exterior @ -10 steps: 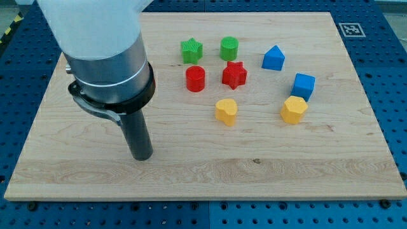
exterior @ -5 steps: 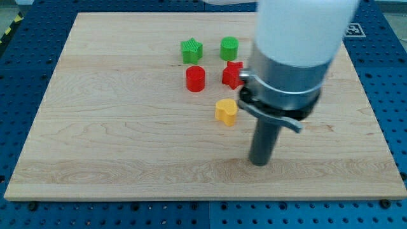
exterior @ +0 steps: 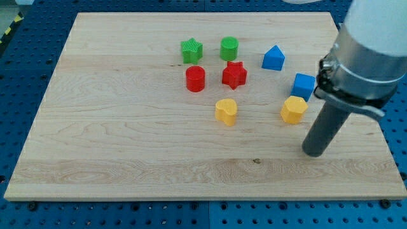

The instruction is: Move the blue cube closer to the blue triangle

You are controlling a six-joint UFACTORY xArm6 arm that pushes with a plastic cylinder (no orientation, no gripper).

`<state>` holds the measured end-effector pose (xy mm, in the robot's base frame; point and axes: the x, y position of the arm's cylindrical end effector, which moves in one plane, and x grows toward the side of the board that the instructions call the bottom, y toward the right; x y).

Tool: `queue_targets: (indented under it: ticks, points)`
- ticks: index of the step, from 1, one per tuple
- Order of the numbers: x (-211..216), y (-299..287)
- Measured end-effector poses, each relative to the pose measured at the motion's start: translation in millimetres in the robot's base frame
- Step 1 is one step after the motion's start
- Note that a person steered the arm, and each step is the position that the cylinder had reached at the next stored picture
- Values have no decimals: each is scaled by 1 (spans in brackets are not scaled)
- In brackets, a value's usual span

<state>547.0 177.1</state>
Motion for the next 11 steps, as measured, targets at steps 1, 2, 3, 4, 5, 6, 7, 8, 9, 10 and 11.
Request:
queue_targets:
  ticks: [1, 2, 3, 4, 5, 6, 7, 8, 9, 10, 11]
  points:
    - [-32, 12]
    - [-55, 14]
    - [-55, 14]
    - [-70, 40]
    - [-75, 50]
    - [-78, 50]
    - [-87, 50]
    - [-94, 48]
    - [-97, 32]
    - [-100, 8]
    - [-112, -9]
